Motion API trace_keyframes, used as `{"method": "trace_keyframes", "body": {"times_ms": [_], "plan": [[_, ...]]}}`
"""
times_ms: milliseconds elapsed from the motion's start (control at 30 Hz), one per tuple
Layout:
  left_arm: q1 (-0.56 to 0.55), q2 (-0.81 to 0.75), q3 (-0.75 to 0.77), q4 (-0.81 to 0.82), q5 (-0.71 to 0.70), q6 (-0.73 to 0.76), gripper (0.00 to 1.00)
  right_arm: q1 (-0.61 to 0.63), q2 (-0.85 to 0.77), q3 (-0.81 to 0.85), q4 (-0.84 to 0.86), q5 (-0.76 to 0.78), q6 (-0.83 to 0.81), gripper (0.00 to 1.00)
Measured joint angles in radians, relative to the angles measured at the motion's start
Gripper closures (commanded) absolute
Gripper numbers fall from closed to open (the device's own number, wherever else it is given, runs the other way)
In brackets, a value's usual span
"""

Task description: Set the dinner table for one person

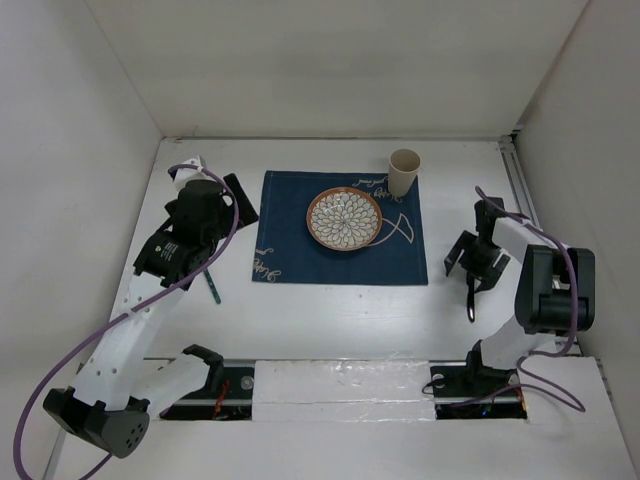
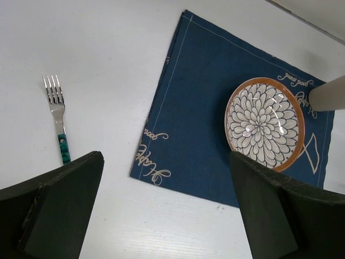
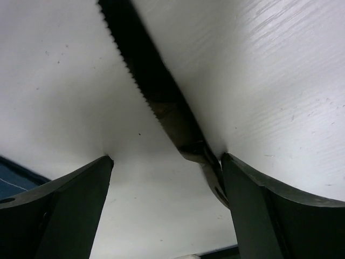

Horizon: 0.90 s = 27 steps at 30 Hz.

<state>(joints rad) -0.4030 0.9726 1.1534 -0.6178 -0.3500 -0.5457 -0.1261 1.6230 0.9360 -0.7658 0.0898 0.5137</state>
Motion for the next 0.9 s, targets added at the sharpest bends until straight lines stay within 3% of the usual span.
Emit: {"method": "trace_keyframes", "body": {"times_ms": [367, 467, 700, 800, 867, 900], "plan": [[0.0, -0.005, 0.0, 0.0, 0.011, 0.007, 0.0, 0.065, -0.032, -0.032, 0.013, 0.01, 0.074, 0.34], [0.0, -0.006, 0.0, 0.0, 0.02, 0.009, 0.0, 0.085, -0.031, -0.03, 0.005, 0.011, 0.083, 0.51], [-0.002, -0.007, 0.0, 0.0, 0.025, 0.013, 0.0, 0.097, -0.013, -0.017, -0.011, 0.011, 0.089, 0.7], [-0.002, -0.007, 0.0, 0.0, 0.025, 0.014, 0.0, 0.097, -0.013, -0.017, -0.014, 0.009, 0.086, 0.84], [-0.002, -0.007, 0.0, 0.0, 0.025, 0.014, 0.0, 0.097, -0.014, -0.019, -0.016, 0.007, 0.086, 0.85], [-0.002, -0.007, 0.0, 0.0, 0.025, 0.014, 0.0, 0.097, -0.017, -0.021, -0.013, 0.006, 0.085, 0.95]]}}
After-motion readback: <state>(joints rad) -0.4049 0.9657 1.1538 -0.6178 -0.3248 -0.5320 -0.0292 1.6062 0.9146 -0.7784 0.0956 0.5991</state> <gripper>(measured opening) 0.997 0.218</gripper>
